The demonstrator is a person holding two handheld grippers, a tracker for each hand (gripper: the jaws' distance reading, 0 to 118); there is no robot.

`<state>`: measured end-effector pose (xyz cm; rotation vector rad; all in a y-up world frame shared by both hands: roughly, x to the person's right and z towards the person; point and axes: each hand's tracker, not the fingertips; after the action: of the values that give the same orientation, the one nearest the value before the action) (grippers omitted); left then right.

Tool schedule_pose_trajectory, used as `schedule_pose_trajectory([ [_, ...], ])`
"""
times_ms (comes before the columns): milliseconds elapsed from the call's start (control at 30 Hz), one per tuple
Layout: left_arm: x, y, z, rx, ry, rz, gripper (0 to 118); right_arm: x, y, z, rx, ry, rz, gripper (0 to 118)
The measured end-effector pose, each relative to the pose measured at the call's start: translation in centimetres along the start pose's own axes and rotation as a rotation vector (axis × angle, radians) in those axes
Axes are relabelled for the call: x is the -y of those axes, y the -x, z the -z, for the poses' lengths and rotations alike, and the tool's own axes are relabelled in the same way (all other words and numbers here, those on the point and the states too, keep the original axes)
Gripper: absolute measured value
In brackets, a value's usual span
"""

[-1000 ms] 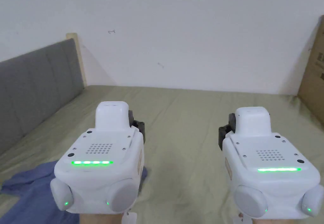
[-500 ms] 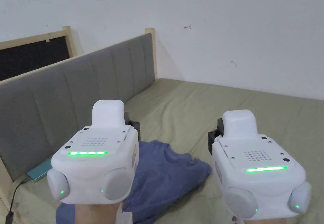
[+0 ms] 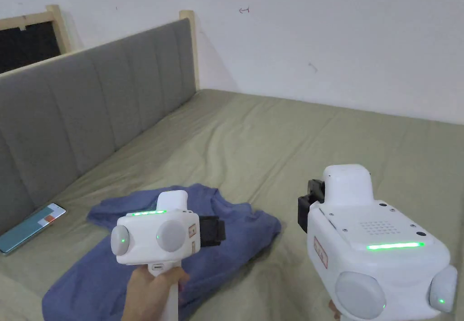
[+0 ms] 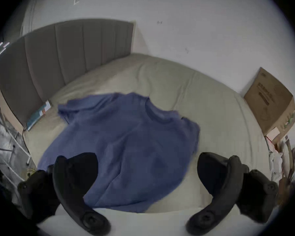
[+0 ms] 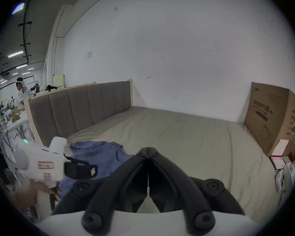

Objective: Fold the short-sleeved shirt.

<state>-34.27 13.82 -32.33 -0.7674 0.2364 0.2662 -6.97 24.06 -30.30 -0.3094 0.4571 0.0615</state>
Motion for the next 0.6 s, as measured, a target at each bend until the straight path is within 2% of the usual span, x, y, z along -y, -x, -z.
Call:
schedule_pose_trajectory([
  [200, 0.3, 0.5, 7.2, -0.054, 0.175, 0.009, 115, 1.6, -1.4, 1.9, 0.031, 0.062, 0.002, 0],
  [267, 0.8, 0.6, 9.4, -0.029, 0.243, -0.029, 105, 2.1, -1.7, 2.4, 0.030, 0.079, 0.007, 0],
  [333, 1.7, 0.5, 11.4, -0.017, 0.336, -0.028, 102, 2.5, -1.9, 2.8, 0.022, 0.095, 0.008, 0],
  [367, 2.1, 0.2, 11.3, -0.052, 0.288, 0.040, 99, 2.7, -1.9, 3.0, 0.021, 0.104, 0.002, 0],
  [400, 1.9, -0.2, 11.1, -0.055, 0.272, 0.057, 88, 2.9, -1.8, 3.2, 0.024, 0.113, -0.005, 0],
  [433, 1.3, -0.4, 10.6, -0.053, 0.286, 0.033, 88, 3.1, -1.8, 3.3, 0.025, 0.119, -0.009, 0],
  [467, 0.9, -0.3, 10.2, -0.046, 0.271, 0.031, 82, 3.3, -1.8, 3.4, 0.025, 0.123, -0.008, 0],
  [500, 0.6, -0.2, 10.0, -0.066, 0.242, 0.020, 66, 3.5, -1.9, 3.5, 0.024, 0.132, -0.001, 0],
  [567, 0.1, 1.1, 9.4, -0.121, 0.261, -0.038, 5, 3.9, -2.0, 3.6, 0.013, 0.149, 0.021, 0],
  [600, 0.1, 1.8, 9.6, -0.043, 0.283, -0.120, 5, 4.1, -2.0, 3.6, 0.012, 0.154, 0.027, 0],
])
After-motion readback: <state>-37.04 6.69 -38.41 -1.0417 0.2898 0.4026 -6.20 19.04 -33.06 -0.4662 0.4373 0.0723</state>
